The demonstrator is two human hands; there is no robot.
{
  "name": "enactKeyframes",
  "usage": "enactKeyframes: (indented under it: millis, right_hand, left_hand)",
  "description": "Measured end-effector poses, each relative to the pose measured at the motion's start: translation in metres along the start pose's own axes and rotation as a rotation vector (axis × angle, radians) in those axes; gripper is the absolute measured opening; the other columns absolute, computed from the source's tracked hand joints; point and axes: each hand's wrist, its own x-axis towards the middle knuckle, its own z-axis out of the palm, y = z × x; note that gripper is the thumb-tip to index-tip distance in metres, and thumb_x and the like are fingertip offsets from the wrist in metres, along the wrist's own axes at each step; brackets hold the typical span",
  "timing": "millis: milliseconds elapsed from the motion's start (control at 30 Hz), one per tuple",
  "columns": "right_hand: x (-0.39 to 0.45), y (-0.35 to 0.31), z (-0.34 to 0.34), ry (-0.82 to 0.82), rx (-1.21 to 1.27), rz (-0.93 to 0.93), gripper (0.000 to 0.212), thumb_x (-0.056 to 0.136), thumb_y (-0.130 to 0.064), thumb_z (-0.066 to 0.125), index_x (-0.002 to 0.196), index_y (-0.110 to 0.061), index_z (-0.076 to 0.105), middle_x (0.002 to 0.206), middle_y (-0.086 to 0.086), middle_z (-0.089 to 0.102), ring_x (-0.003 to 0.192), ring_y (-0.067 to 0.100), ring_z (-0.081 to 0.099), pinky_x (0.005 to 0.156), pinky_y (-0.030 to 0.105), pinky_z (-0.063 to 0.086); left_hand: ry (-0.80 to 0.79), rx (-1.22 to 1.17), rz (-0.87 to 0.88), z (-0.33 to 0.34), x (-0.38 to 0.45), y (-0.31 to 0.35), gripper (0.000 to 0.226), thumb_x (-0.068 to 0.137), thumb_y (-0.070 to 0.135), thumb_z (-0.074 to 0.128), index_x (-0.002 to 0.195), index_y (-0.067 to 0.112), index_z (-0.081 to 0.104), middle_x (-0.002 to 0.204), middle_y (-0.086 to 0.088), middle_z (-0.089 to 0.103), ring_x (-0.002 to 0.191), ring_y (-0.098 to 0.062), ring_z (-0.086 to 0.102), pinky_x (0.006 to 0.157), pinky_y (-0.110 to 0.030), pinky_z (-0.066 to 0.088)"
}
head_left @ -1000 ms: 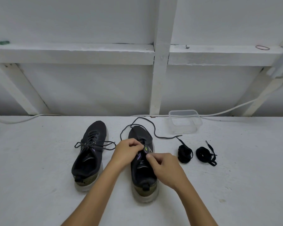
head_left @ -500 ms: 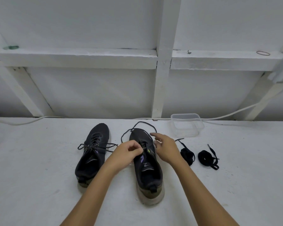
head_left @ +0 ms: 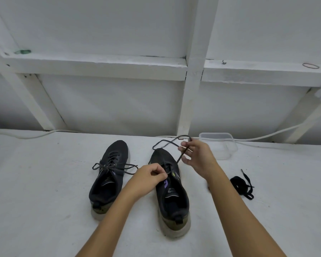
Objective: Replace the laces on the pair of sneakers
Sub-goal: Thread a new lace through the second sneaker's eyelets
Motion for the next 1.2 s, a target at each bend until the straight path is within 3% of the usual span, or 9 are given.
enactKeyframes:
  millis: [133, 167, 267, 467, 633, 800, 1000, 1067, 1200]
  right_hand:
    - [-0.007, -0.008, -0.023, 0.246, 0.147, -0.079, 0.009, 0.089, -0.022, 0.061, 0.081, -0.021, 0.057, 0.060, -0.006, 0.049, 0.063, 0.012, 0.056, 0.065, 0.030, 0.043]
    - [-0.008, -0.006, -0.030, 0.346, 0.043, -0.099, 0.002, 0.092, -0.018, 0.060, 0.090, -0.019, 0.060, 0.062, -0.005, 0.052, 0.062, 0.012, 0.056, 0.062, 0.029, 0.043]
    - [-0.016, 0.006, -0.044, 0.500, -0.421, -0.087, 0.031, 0.089, -0.009, 0.051, 0.116, -0.020, 0.060, 0.077, 0.002, 0.069, 0.066, 0.017, 0.066, 0.061, 0.031, 0.049]
    - [-0.027, 0.030, -0.041, 0.590, -1.327, -0.186, 0.038, 0.088, -0.009, 0.054, 0.123, -0.019, 0.065, 0.124, 0.007, 0.059, 0.106, 0.029, 0.058, 0.071, 0.031, 0.038]
    - [-0.026, 0.037, -0.024, 0.425, -1.325, -0.378, 0.029, 0.096, -0.012, 0.054, 0.119, -0.022, 0.069, 0.119, 0.002, 0.065, 0.105, 0.024, 0.061, 0.072, 0.032, 0.045]
    - [-0.022, 0.039, -0.008, 0.103, -1.411, -0.276, 0.029, 0.102, -0.019, 0.049, 0.122, -0.024, 0.068, 0.121, 0.002, 0.070, 0.110, 0.025, 0.063, 0.089, 0.037, 0.053]
    - [-0.019, 0.041, -0.012, 0.282, -1.557, 0.058, 0.012, 0.088, -0.005, 0.053, 0.082, -0.011, 0.045, 0.105, 0.014, 0.067, 0.081, 0.028, 0.052, 0.065, 0.029, 0.042]
    - [-0.023, 0.037, -0.014, 0.357, -1.572, -0.017, 0.002, 0.092, -0.009, 0.054, 0.091, -0.010, 0.053, 0.105, 0.010, 0.066, 0.080, 0.027, 0.052, 0.064, 0.029, 0.040]
    - [-0.043, 0.030, -0.007, 0.410, -1.359, -0.260, 0.019, 0.096, -0.027, 0.057, 0.101, -0.019, 0.073, 0.096, -0.001, 0.072, 0.090, 0.022, 0.064, 0.065, 0.027, 0.041]
  left_hand:
    - [0.010, -0.019, -0.015, 0.000, 0.002, -0.001, 0.009, 0.090, 0.031, 0.069, 0.082, 0.028, 0.071, 0.087, 0.007, 0.073, 0.081, -0.007, 0.065, 0.082, -0.035, 0.054]
    - [0.011, -0.006, -0.010, 0.000, 0.003, -0.001, 0.009, 0.090, 0.031, 0.069, 0.082, 0.029, 0.071, 0.087, 0.009, 0.073, 0.082, -0.006, 0.065, 0.082, -0.032, 0.054]
    - [0.053, 0.086, 0.051, 0.001, 0.004, -0.002, 0.009, 0.090, 0.030, 0.069, 0.081, 0.029, 0.070, 0.085, 0.013, 0.072, 0.082, -0.003, 0.065, 0.078, -0.027, 0.052]
    - [0.401, 0.376, 0.277, 0.006, 0.002, -0.005, 0.003, 0.087, 0.028, 0.076, 0.086, 0.027, 0.078, 0.095, 0.007, 0.056, 0.095, -0.011, 0.047, 0.074, -0.011, 0.031]
    - [0.336, 0.287, 0.166, 0.009, 0.001, -0.010, 0.008, 0.092, 0.026, 0.069, 0.085, 0.028, 0.070, 0.074, 0.008, 0.062, 0.070, -0.004, 0.056, 0.064, -0.018, 0.040]
    - [0.295, 0.275, 0.182, 0.010, 0.001, -0.010, 0.006, 0.093, 0.021, 0.067, 0.088, 0.021, 0.071, 0.082, 0.010, 0.070, 0.077, -0.005, 0.063, 0.069, -0.011, 0.044]
    - [0.280, 0.245, 0.188, 0.004, -0.001, -0.010, 0.005, 0.093, 0.022, 0.068, 0.090, 0.021, 0.072, 0.090, 0.013, 0.069, 0.084, -0.002, 0.064, 0.075, -0.011, 0.045]
    - [0.296, 0.243, 0.183, 0.003, -0.001, -0.010, 0.005, 0.093, 0.024, 0.068, 0.091, 0.022, 0.073, 0.092, 0.012, 0.068, 0.083, -0.003, 0.064, 0.077, -0.014, 0.047]
    - [0.328, 0.283, 0.227, 0.003, 0.001, -0.005, 0.004, 0.091, 0.023, 0.070, 0.089, 0.022, 0.074, 0.087, 0.009, 0.064, 0.075, -0.001, 0.059, 0.069, -0.005, 0.039]
